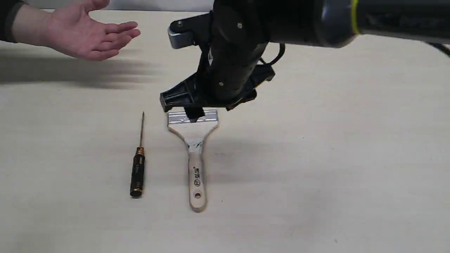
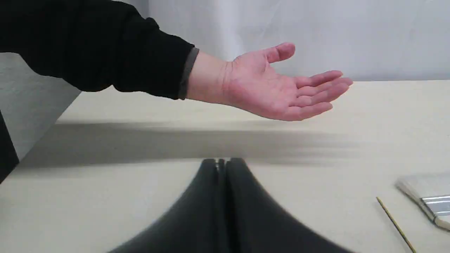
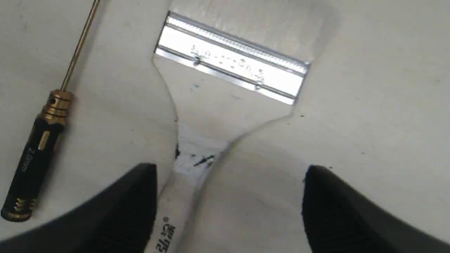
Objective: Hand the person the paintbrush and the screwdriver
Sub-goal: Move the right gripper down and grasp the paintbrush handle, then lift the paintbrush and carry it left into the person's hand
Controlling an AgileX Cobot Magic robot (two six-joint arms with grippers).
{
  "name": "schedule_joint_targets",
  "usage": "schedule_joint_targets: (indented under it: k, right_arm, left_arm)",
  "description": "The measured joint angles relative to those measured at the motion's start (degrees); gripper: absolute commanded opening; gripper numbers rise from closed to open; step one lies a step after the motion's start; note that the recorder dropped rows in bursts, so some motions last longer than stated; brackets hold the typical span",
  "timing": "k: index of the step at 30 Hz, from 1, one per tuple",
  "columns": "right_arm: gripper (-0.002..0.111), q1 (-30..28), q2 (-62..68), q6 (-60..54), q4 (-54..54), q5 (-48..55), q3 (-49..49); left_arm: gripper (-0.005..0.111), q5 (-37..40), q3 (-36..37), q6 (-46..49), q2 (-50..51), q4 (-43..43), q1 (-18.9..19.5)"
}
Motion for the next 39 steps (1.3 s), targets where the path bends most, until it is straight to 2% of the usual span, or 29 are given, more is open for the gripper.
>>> schedule_joint_targets:
  k: [11,22,24,27,33,39]
  right_arm:
    - [0.063,0.1,8.9,-0.5,3.6,-2.9,0.0]
    - [0.062,2.4,11.1,-1.5,4.2,-6.1,-0.6]
    - [0.056,2.7,11.4,-1.5,4.2,-6.5,-0.9]
    - [0.041,2.7,12.1,-1.5,3.8,-7.0,-1.2]
    - [0.005,2.7,12.6,-1.5,2.4,-7.4,-1.5]
    - [0.004,3.0,12.2,-1.5,-1.1,-7.6,-1.5]
  left_arm:
    - [0.0,0.0,0.0,0.0,0.0,0.0,0.0]
    - [0.0,0.0,0.0,0.0,0.0,0.0,0.0]
    - [0.0,0.0,0.0,0.0,0.0,0.0,0.0]
    - [0.0,0.0,0.0,0.0,0.0,0.0,0.0]
    - [0.0,0.0,0.0,0.0,0.0,0.0,0.0]
    - [0.0,0.0,0.0,0.0,0.0,0.0,0.0]
